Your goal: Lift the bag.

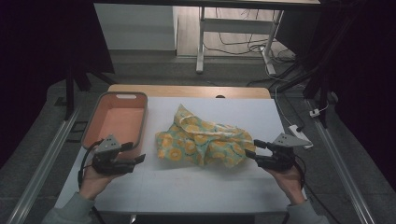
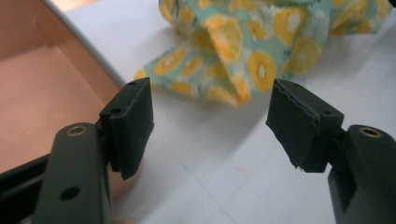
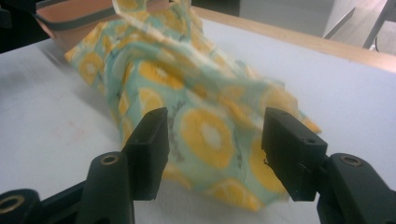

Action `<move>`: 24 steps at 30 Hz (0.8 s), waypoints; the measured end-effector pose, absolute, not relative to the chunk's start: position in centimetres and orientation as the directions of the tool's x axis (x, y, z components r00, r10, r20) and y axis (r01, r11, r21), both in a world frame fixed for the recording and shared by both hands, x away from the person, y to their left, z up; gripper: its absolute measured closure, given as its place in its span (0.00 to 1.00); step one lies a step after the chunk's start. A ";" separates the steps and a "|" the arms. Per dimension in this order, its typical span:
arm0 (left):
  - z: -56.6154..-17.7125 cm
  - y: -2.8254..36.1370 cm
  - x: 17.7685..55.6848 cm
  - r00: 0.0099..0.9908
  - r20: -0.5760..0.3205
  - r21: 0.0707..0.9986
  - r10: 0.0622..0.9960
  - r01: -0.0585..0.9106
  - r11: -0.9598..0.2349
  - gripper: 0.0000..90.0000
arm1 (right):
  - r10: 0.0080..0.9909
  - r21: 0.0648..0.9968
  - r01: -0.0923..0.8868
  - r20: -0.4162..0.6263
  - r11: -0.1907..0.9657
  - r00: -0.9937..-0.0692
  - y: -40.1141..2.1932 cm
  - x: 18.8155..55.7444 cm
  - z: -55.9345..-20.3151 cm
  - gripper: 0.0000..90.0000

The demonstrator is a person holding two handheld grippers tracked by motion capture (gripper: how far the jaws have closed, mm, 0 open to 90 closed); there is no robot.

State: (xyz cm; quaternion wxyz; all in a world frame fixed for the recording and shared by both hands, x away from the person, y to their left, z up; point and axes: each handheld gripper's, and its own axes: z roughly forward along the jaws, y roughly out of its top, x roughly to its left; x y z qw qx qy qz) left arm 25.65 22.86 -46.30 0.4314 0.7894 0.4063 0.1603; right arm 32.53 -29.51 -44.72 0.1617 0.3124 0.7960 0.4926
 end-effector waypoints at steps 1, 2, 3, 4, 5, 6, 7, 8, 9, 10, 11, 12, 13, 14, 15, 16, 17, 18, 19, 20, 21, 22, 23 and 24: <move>-46.5 23.1 25.4 0.614 -0.100 0.812 0.783 0.505 -0.292 0.35 | 0.657 0.885 0.337 0.047 0.322 -0.753 -29.7 32.3 -44.9 0.46; -46.6 23.3 25.3 0.611 -0.105 0.813 0.785 0.507 -0.286 0.35 | 0.659 0.885 0.335 0.043 0.323 -0.751 -29.8 32.1 -45.0 0.46; -46.7 23.4 25.1 0.608 -0.110 0.814 0.787 0.509 -0.279 0.35 | 0.660 0.885 0.335 0.044 0.322 -0.750 -30.0 31.9 -45.1 0.46; -46.8 23.5 25.1 0.606 -0.114 0.814 0.787 0.512 -0.276 0.35 | 0.659 0.885 0.336 0.045 0.322 -0.750 -30.1 31.8 -45.2 0.46; -46.8 23.5 25.1 0.608 -0.114 0.812 0.786 0.513 -0.279 0.35 | 0.661 0.882 0.338 0.042 0.328 -0.749 -30.1 31.7 -45.3 0.46; -46.9 23.4 25.1 0.608 -0.113 0.812 0.786 0.513 -0.280 0.35 | 0.663 0.879 0.339 0.036 0.335 -0.748 -30.2 31.7 -45.5 0.46; -46.9 23.3 25.1 0.608 -0.111 0.812 0.786 0.512 -0.281 0.35 | 0.664 0.878 0.345 0.043 0.331 -0.746 -30.2 31.7 -45.6 0.46; -47.0 23.2 25.2 0.612 -0.110 0.810 0.783 0.512 -0.286 0.35 | 0.665 0.879 0.346 0.044 0.330 -0.745 -30.3 31.7 -45.7 0.46; -47.1 23.1 25.3 0.615 -0.110 0.808 0.781 0.513 -0.290 0.35 | 0.666 0.878 0.346 0.043 0.331 -0.744 -30.3 31.7 -45.8 0.46; -47.1 23.0 25.3 0.616 -0.110 0.809 0.780 0.511 -0.290 0.35 | 0.669 0.875 0.348 0.037 0.337 -0.742 -30.2 31.7 -45.8 0.46; -47.1 22.9 25.3 0.622 -0.110 0.808 0.775 0.511 -0.295 0.35 | 0.670 0.875 0.341 0.026 0.345 -0.742 -30.2 31.6 -45.8 0.46; -47.2 22.8 25.3 0.624 -0.110 0.806 0.774 0.511 -0.298 0.35 | 0.671 0.873 0.338 0.017 0.352 -0.741 -30.1 31.6 -45.8 0.46; -47.2 22.8 25.3 0.623 -0.107 0.806 0.775 0.511 -0.300 0.35 | 0.671 0.871 0.338 0.014 0.356 -0.742 -30.0 31.7 -45.8 0.46; -47.2 22.8 25.3 0.622 -0.106 0.805 0.775 0.511 -0.300 0.35 | 0.670 0.869 0.339 0.012 0.359 -0.742 -30.0 31.7 -45.8 0.46; -47.1 22.8 25.3 0.621 -0.103 0.804 0.777 0.512 -0.303 0.35 | 0.671 0.870 0.339 0.012 0.359 -0.742 -30.0 31.7 -45.8 0.46; -47.1 22.8 25.3 0.621 -0.100 0.803 0.777 0.511 -0.305 0.35 | 0.671 0.870 0.339 0.013 0.358 -0.742 -30.0 31.7 -45.9 0.46; -47.1 22.9 25.3 0.622 -0.100 0.804 0.777 0.510 -0.305 0.35 | 0.671 0.870 0.339 0.013 0.358 -0.741 -30.1 31.7 -45.9 0.46; -47.0 22.9 25.3 0.620 -0.100 0.805 0.778 0.510 -0.303 0.35 | 0.672 0.870 0.339 0.013 0.358 -0.741 -30.1 31.7 -45.9 0.46; -47.0 22.9 25.3 0.619 -0.101 0.805 0.779 0.511 -0.302 0.35 | 0.672 0.871 0.339 0.013 0.356 -0.740 -30.1 31.7 -45.9 0.46; -47.0 22.9 25.3 0.619 -0.101 0.805 0.779 0.511 -0.301 0.35 | 0.672 0.871 0.338 0.012 0.356 -0.740 -30.1 31.7 -45.9 0.46; -47.0 22.9 25.4 0.620 -0.100 0.805 0.778 0.510 -0.303 0.35 | 0.672 0.871 0.338 0.012 0.357 -0.741 -30.1 31.7 -45.9 0.46; -47.0 22.8 25.4 0.622 -0.100 0.805 0.777 0.510 -0.305 0.35 | 0.671 0.869 0.339 0.011 0.360 -0.742 -30.1 31.7 -45.9 0.46; -47.0 22.8 25.4 0.623 -0.100 0.805 0.776 0.509 -0.305 0.35 | 0.671 0.868 0.340 0.011 0.362 -0.741 -30.1 31.7 -45.9 0.46; -47.0 22.7 25.4 0.623 -0.100 0.805 0.776 0.509 -0.305 0.34 | 0.670 0.868 0.341 0.013 0.361 -0.742 -30.1 31.8 -46.0 0.46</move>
